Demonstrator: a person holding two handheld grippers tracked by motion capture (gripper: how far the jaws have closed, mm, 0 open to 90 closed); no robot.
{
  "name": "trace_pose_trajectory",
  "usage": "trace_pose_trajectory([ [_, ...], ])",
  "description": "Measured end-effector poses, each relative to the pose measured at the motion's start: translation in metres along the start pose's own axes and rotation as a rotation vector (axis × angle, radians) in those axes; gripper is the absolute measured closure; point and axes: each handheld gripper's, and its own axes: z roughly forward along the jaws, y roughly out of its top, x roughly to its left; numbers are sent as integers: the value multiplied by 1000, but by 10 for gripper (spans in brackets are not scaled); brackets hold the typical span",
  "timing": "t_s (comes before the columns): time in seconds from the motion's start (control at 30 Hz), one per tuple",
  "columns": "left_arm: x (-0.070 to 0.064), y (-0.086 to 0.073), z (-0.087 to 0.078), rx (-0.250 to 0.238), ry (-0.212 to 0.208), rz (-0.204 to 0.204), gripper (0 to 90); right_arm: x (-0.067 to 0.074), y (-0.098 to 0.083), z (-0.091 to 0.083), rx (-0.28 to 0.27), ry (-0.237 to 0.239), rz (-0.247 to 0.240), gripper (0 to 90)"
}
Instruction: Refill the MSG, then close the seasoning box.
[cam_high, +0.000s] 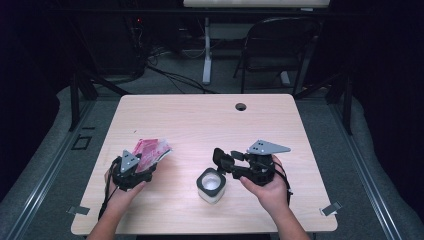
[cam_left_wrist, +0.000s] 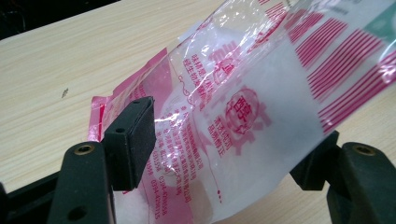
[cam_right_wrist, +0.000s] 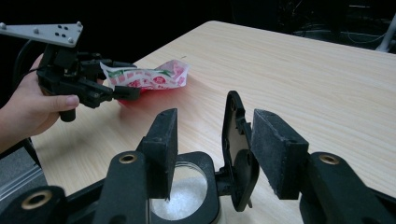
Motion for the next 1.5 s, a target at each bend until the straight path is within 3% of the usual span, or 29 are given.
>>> trace_pose_trajectory([
  [0.33, -11, 3, 0, 4, -35, 17, 327, -1, 3, -5, -22, -13, 3, 515],
  [0.47, -19, 3, 3, 34, -35, 72, 324, -6, 1, -4, -12, -30, 12, 527],
  [0.67, -32, 1, 10, 69, -61, 121, 315, -11, -1, -4, -14, -57, 26, 565],
  [1.0, -51, 3, 11, 73, -73, 187, 314, -17, -5, 0, 9, -83, 47, 674],
  [1.33, -66, 9, 7, 46, -126, 188, 316, -15, -5, 1, 8, -77, 40, 657],
  [1.5, -73, 10, 8, 44, -143, 207, 316, -12, -4, 1, 2, -42, 46, 613],
])
